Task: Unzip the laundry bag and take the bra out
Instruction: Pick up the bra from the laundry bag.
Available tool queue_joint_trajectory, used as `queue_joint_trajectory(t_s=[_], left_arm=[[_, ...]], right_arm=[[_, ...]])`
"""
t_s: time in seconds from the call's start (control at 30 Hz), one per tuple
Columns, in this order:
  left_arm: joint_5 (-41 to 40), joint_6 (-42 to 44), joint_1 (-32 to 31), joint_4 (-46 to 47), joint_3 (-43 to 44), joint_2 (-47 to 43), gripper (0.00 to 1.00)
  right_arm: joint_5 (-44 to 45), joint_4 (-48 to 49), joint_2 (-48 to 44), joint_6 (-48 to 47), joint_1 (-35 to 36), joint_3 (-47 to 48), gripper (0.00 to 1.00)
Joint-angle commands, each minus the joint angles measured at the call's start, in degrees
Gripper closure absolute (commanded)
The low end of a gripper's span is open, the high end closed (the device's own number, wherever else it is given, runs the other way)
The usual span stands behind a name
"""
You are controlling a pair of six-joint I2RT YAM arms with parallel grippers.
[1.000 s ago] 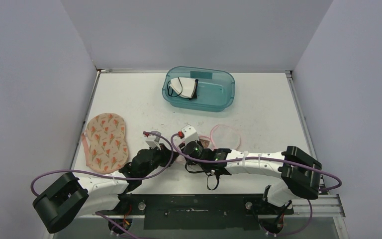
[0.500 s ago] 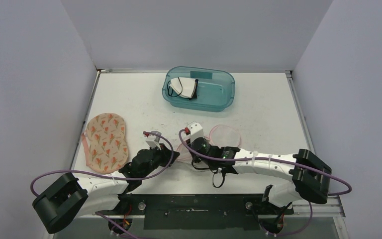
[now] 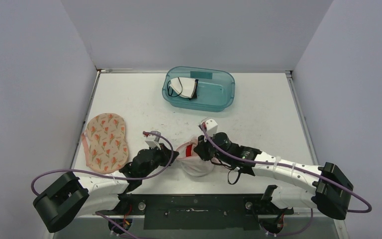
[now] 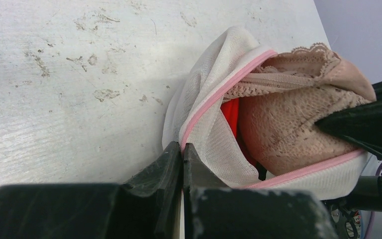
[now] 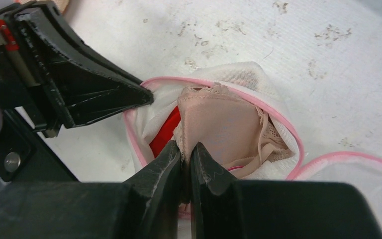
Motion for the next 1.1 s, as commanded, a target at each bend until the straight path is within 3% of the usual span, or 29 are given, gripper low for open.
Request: queue_joint_trajectory(t_s=[0.0,0.2,0.47,0.77,1.07], left_arm=[[-1.57,0.63,0.03,0.22,2.89,1.00,1.00],[-0.46,1.34,-0.10,-0.44,5.93,1.89,1.00],[0.91,0.93,-0.26,-0.74,8.28,1.39,1.00],[0.39,2.22,-3.25,-2.80,13.53,1.26,1.00],[-2.86,4.46,-7.61,-4.09,16.31,4.05,1.00]], right_arm=[[-7.65,7.45,-3.42,1.67,-1.27,-1.47,0.95],[-15.16,16.45,-6.51,6.27,-4.58,-3.85,0.95],[-17.73,28.36,-8.64,12.35,-8.38,-8.82,0.95],[-18.08,34.91,-4.23,15.47,-8.54,-11.99,0.95],[-14.58,34.13,-7.94,15.04,-9.91,-12.55,0.95]])
